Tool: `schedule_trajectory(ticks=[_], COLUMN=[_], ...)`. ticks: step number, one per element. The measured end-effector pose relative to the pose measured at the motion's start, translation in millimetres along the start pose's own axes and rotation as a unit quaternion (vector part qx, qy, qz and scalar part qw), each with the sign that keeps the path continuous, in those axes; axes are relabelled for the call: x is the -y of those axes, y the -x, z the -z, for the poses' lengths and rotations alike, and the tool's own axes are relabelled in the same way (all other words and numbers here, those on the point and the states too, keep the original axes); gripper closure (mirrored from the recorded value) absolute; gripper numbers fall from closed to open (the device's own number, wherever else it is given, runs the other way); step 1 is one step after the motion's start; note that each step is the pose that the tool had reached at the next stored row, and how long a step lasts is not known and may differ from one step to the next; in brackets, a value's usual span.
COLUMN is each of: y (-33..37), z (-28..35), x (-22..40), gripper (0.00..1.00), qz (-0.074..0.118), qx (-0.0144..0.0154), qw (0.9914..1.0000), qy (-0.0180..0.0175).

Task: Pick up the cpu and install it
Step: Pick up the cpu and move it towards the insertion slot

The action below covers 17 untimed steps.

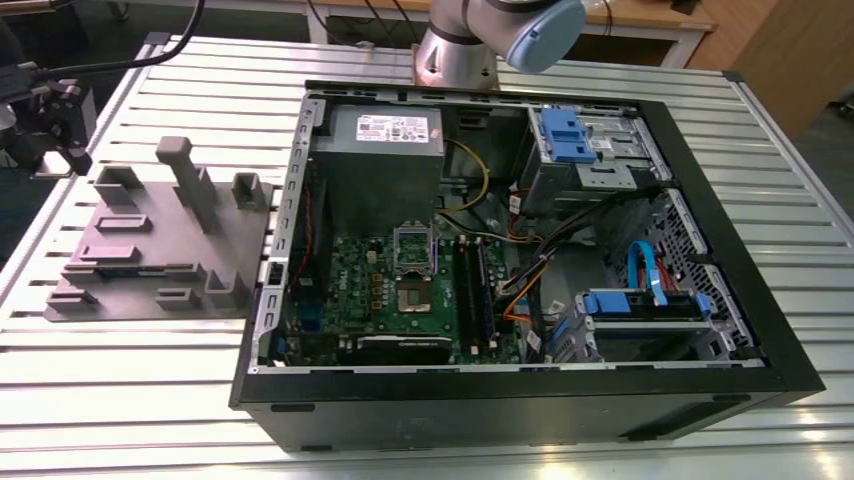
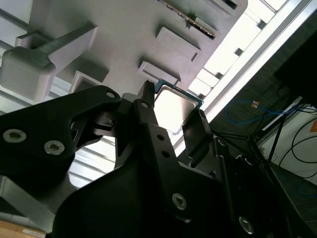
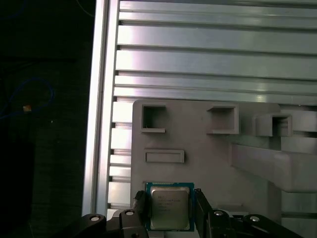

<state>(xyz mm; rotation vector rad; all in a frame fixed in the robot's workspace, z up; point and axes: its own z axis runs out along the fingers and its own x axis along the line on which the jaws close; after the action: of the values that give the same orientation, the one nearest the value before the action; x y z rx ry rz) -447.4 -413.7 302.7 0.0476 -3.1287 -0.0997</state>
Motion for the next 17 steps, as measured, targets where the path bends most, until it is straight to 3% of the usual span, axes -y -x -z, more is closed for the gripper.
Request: schedule_trajectory(ticks=[17], y=[-0.1], z=[7.6], x=[-0.5], gripper=[0.53], qz=[0.0], qx=[0.0002], qw=[1.0], qy=[0.0001])
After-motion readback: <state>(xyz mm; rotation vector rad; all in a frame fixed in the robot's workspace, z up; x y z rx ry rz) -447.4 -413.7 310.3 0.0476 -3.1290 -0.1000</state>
